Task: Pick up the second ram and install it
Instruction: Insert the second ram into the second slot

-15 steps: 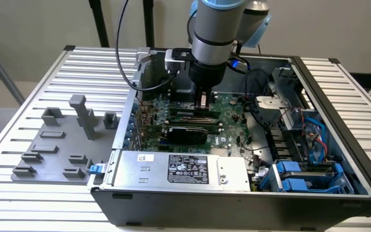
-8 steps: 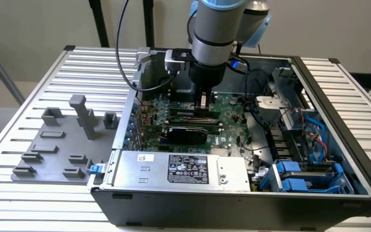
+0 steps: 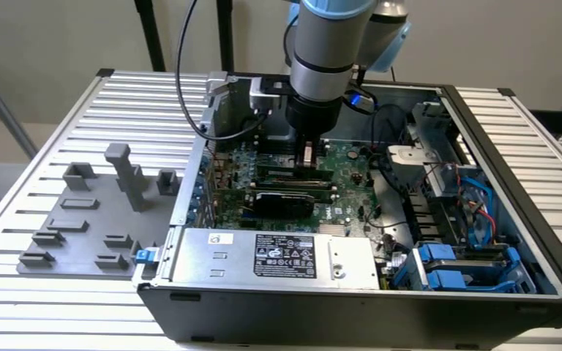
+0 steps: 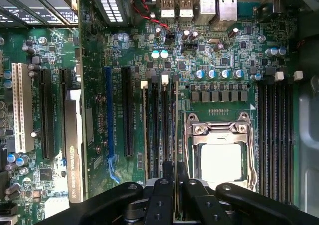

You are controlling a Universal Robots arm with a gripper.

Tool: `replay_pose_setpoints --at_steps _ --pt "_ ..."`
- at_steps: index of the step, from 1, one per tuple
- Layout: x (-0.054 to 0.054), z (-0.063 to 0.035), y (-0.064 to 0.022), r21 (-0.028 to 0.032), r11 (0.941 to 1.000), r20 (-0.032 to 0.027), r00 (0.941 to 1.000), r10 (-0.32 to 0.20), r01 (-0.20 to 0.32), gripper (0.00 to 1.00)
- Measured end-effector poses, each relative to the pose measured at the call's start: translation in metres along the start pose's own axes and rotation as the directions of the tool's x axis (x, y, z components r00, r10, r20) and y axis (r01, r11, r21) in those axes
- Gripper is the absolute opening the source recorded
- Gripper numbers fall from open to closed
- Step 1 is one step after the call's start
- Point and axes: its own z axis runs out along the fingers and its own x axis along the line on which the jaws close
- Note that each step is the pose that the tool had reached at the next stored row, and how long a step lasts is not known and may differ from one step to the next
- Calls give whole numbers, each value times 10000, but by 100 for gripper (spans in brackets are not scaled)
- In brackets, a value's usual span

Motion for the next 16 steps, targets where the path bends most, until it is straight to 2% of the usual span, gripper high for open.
replay_pose_setpoints --at_steps 5,10,16 --pt "1 11 0 2 10000 -30 10000 -5 5 14" --pt "1 17 0 4 10000 -116 9999 -43 44 14" --pt "1 17 0 4 10000 -121 9999 -48 48 14"
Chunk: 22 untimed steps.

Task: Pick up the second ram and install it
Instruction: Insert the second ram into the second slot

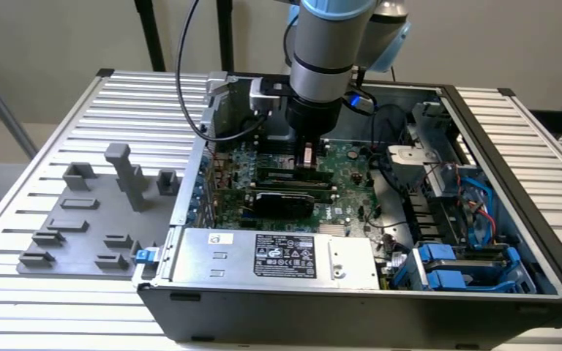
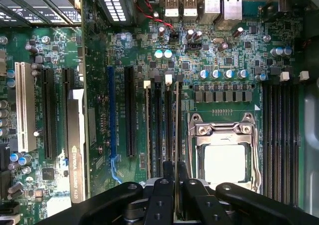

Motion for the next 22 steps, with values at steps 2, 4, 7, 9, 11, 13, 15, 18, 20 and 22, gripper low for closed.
replay_pose_setpoints --at_steps 2,4,7,9,11,13,15,18,20,22 --pt "0 0 0 -1 10000 -1 10000 0 0 14" --pt "0 0 0 0 10000 -9 10000 0 0 14" --pt "-1 3 0 3 10000 -44 10000 2 -2 14" --pt "0 5 0 5 10000 -86 10000 3 -3 14" --pt "1 6 0 4 10000 -108 9999 3 -3 14" --pt "0 7 0 5 10000 -108 9999 4 -4 14" --pt "0 6 0 5 10000 -108 9999 4 -4 14" --pt "0 7 0 6 10000 -108 9999 4 -4 14" --pt "0 7 0 6 10000 -108 9999 4 -4 14" --pt "1 7 0 5 10000 -109 9999 4 -4 14"
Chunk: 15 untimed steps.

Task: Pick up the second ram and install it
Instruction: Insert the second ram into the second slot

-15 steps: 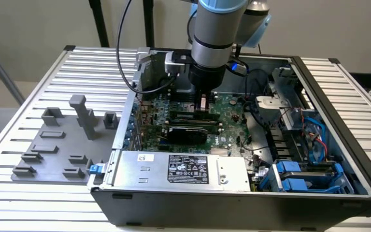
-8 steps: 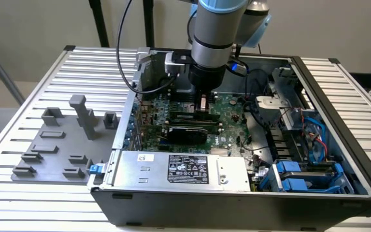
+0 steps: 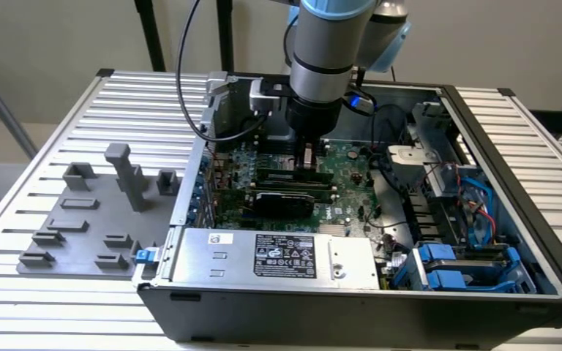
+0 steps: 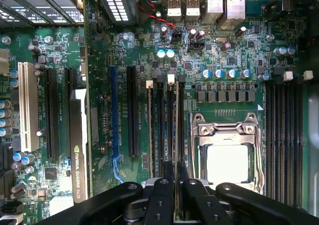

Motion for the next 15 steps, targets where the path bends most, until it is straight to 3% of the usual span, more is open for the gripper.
replay_pose_setpoints --at_steps 15 --pt "0 24 -18 -6 9997 -6 9997 -248 248 14"
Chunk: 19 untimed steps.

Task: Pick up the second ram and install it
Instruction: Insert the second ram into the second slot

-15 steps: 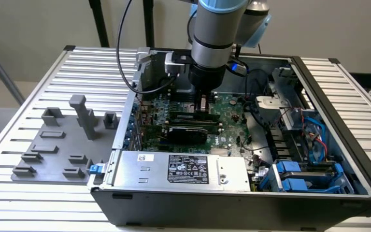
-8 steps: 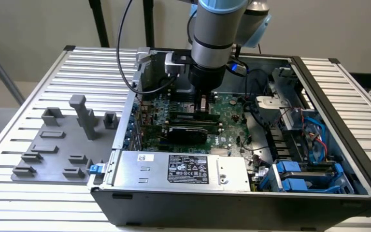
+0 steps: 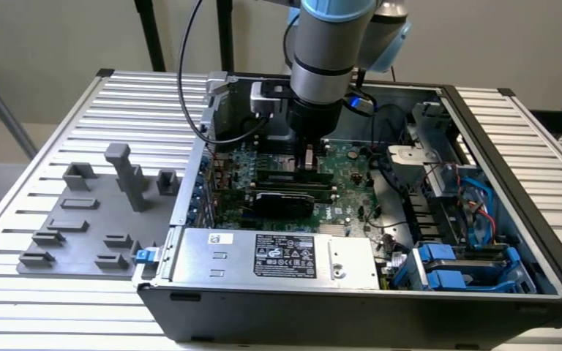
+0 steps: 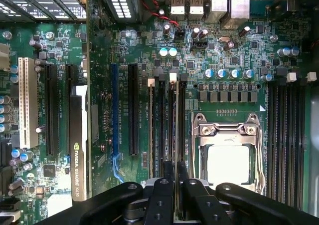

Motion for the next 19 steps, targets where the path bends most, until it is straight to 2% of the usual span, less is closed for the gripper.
replay_pose_setpoints --at_steps 19 --pt "2 86 -6 3 9998 -10 9998 -186 186 14"
